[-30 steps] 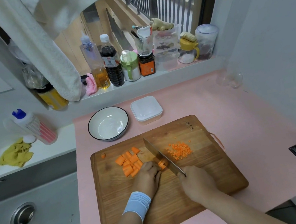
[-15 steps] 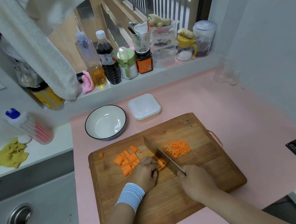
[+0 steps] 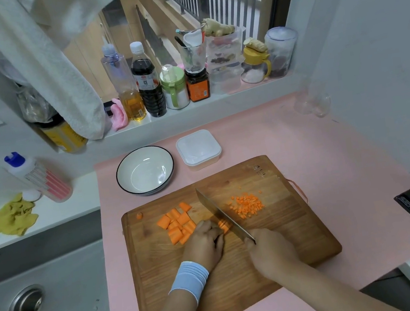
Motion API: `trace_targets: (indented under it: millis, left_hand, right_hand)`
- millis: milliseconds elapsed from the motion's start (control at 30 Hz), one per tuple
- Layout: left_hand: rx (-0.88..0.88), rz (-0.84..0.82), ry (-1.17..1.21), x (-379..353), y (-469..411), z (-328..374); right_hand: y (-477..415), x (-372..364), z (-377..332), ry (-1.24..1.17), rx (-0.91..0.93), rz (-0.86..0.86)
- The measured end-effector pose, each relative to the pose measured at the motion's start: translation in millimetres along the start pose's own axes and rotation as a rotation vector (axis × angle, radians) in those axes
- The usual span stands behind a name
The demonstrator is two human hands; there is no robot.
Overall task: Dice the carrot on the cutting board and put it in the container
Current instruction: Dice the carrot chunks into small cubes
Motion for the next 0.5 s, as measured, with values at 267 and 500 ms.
trace_targets:
  millis: [267, 500]
  left_hand:
    - [0.051, 0.04, 0.004, -2.1, 1.6, 5.6]
    - [0.043, 0.082, 0.02, -4.2, 2.1, 6.8]
  right_hand:
    - [-0.1, -2.1, -1.1, 0.001, -0.006, 0.004]
    - [5.7, -4.9, -1.1, 0.056, 0.018, 0.06]
Point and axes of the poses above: each hand's wrist, its own y-axis away from the middle knuckle, its own x-axis out of the back of the hand, z = x × y, the point moved 1 cm from there along -y, towards the middle knuckle, and after that the axes turned 14 degrees about -y, right-handed, at the moved point
